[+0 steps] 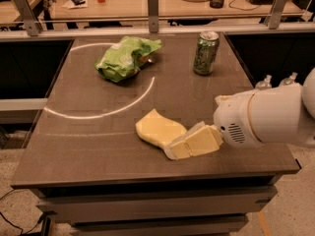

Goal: Move sponge near green rice chip bag

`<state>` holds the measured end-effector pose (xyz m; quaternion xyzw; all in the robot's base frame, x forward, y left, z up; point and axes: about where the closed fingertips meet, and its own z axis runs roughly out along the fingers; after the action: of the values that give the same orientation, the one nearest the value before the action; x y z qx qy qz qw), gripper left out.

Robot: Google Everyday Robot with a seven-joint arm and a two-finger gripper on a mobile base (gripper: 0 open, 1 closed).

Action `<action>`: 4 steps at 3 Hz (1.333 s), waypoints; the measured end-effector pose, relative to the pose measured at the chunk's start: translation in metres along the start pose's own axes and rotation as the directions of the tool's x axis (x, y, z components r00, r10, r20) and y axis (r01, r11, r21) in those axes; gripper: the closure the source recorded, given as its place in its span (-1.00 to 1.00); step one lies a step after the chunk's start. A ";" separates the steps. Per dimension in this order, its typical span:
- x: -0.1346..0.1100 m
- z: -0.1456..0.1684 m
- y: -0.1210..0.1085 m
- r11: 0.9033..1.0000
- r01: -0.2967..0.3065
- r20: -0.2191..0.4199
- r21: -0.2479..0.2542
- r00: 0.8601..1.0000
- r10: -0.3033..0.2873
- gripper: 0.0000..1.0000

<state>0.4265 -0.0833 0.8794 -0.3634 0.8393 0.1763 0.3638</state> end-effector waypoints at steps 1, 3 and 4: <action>-0.002 0.013 0.014 1.000 0.026 -0.002 -0.009 1.000 -0.026 -1.00; -0.018 0.046 0.021 0.996 0.086 0.025 -0.020 0.996 -0.085 -1.00; -0.012 0.071 0.013 0.993 0.117 0.037 -0.021 0.992 -0.117 -1.00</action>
Offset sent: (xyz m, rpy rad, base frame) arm 0.0147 0.0528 -0.0193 -0.0188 -0.0647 0.0854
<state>0.4572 -0.0287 0.8410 -0.4130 0.8079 0.1708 0.3842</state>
